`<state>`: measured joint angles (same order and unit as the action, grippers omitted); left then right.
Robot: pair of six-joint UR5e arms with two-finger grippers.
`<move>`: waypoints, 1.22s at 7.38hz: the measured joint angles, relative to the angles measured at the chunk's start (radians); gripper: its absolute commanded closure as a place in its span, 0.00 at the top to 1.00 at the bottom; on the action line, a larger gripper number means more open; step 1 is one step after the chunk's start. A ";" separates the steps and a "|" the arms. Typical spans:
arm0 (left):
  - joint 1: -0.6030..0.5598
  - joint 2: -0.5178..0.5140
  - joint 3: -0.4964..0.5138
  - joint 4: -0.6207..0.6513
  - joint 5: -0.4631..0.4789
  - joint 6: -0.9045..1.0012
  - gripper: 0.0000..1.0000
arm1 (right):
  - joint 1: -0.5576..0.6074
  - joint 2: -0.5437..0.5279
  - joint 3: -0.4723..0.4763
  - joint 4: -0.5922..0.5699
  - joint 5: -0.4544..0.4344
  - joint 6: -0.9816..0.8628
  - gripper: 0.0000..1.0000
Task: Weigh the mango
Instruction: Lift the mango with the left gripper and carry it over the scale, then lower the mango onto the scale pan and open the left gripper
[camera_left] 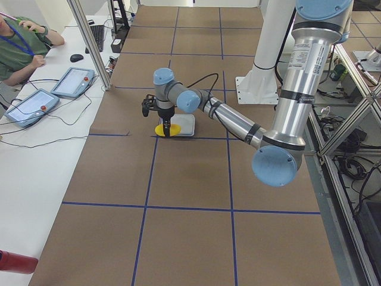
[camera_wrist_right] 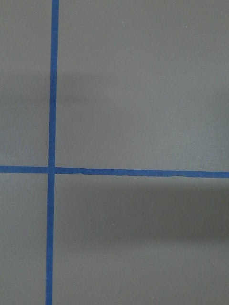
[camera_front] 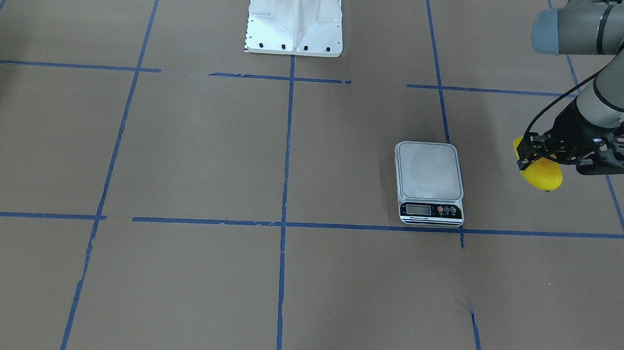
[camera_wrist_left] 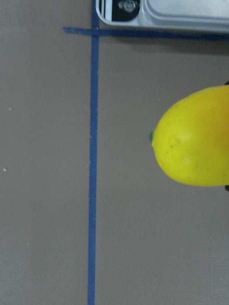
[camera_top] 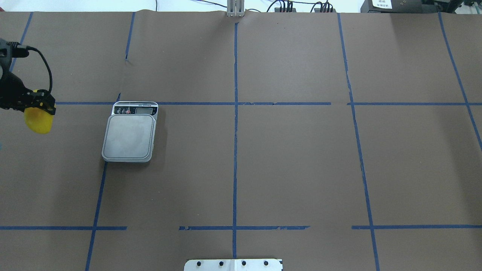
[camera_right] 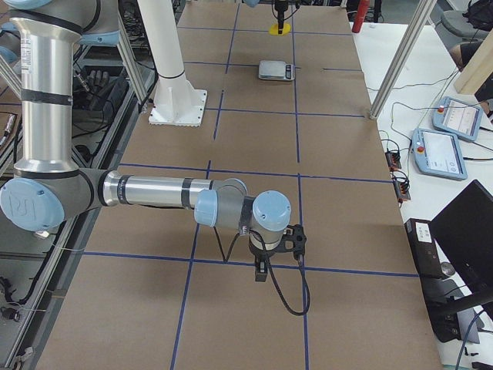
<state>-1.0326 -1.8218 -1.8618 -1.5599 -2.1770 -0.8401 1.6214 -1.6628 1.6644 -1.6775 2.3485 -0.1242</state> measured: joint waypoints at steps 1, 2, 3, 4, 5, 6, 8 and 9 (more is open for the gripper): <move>0.050 -0.066 0.043 -0.013 0.000 -0.073 0.00 | 0.000 0.000 0.000 0.000 0.000 0.000 1.00; 0.113 -0.109 0.096 -0.066 0.002 -0.140 0.00 | 0.000 0.000 0.000 0.000 0.000 0.000 1.00; 0.164 -0.131 0.140 -0.136 0.004 -0.203 0.00 | 0.000 0.000 0.000 0.000 0.000 0.000 1.00; 0.202 -0.134 0.167 -0.189 0.007 -0.244 0.00 | 0.000 0.000 0.000 0.000 0.000 0.000 1.00; 0.223 -0.131 0.179 -0.211 0.008 -0.259 0.00 | 0.000 0.000 0.000 0.000 0.000 0.000 1.00; 0.233 -0.128 0.186 -0.220 0.010 -0.263 0.33 | 0.000 0.000 0.000 -0.001 0.000 0.000 1.00; 0.237 -0.123 0.192 -0.224 0.011 -0.260 1.00 | 0.000 0.000 0.000 -0.001 0.000 0.000 1.00; 0.237 -0.116 0.189 -0.228 0.012 -0.257 1.00 | 0.000 0.000 0.000 -0.001 0.000 0.000 1.00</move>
<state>-0.7952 -1.9380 -1.6725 -1.7881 -2.1646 -1.0976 1.6214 -1.6629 1.6644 -1.6782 2.3485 -0.1241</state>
